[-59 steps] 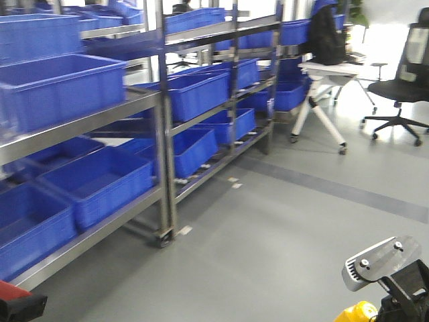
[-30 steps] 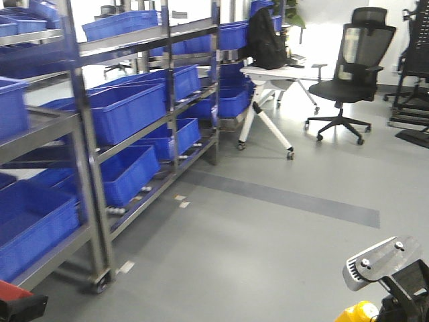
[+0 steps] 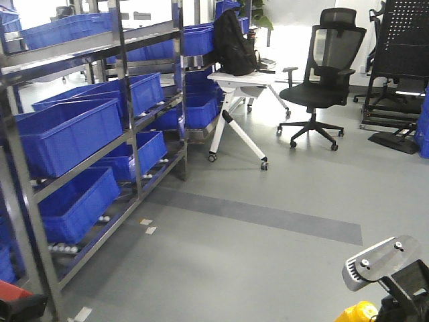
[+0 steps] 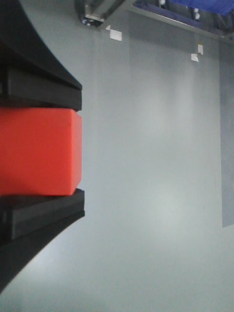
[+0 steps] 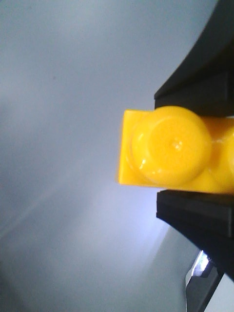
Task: Pick red and yellow blocks into blue bin
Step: 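Drive the base past the shelves to the large blue bin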
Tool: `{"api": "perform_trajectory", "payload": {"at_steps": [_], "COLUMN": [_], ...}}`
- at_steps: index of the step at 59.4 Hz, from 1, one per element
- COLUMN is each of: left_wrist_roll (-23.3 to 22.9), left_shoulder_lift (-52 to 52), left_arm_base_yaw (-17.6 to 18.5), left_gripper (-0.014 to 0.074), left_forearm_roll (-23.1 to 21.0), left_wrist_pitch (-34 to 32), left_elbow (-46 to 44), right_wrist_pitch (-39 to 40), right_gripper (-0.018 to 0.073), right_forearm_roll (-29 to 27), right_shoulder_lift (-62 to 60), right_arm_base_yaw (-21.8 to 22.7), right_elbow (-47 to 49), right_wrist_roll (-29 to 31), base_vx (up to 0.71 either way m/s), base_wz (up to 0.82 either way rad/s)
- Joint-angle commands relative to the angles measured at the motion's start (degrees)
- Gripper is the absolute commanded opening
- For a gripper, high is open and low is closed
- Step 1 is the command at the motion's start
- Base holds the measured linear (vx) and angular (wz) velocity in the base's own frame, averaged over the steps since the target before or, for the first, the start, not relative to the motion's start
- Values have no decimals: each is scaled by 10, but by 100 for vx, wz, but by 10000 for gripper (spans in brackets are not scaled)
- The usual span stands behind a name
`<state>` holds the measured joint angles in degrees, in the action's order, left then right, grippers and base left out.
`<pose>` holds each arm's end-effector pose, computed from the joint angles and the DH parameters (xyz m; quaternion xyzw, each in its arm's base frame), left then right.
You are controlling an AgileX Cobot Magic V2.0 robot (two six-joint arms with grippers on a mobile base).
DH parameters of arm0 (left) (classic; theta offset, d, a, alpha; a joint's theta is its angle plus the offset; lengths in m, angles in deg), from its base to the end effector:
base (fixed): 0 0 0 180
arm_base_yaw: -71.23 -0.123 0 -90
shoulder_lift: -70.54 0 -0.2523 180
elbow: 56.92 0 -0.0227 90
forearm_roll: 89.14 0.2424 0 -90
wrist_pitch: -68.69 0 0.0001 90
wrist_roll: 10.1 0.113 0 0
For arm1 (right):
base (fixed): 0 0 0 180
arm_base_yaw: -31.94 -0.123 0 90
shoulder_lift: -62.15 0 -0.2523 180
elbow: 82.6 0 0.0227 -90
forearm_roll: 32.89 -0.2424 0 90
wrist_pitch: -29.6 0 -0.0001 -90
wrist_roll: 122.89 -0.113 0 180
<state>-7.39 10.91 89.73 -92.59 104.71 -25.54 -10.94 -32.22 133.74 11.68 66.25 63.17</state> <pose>0.1935 -0.0690 0.2911 0.1510 0.8819 -0.0877 0.4379 0.2154 0.0786 0.2404 -0.2190 0.9235 0.0340 0.3132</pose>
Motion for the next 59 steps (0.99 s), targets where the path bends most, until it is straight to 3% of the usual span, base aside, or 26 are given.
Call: {"api": "perform_trajectory", "payload": {"at_steps": [1, 36, 59], "left_wrist_roll": [-2, -2, -2], "left_shoulder_lift": [4, 4, 4], "left_arm_base_yaw": [3, 3, 3], "left_gripper": [239, 239, 239], "left_forearm_roll": [-3, -3, -3], "left_wrist_pitch": [-38, -38, -38], "left_elbow": [-13, -13, -13], "right_wrist_pitch": [33, 33, 33], "right_gripper": [314, 314, 314], "right_forearm_roll": [4, 4, 4], "right_shoulder_lift": [-13, -13, -13], "right_arm_base_yaw": [2, 2, 2], "right_elbow": [16, 16, 16], "right_wrist_roll": [2, 2, 2], "base_vx": [45, 44, 40], "base_wz": [-16, -8, 24]}}
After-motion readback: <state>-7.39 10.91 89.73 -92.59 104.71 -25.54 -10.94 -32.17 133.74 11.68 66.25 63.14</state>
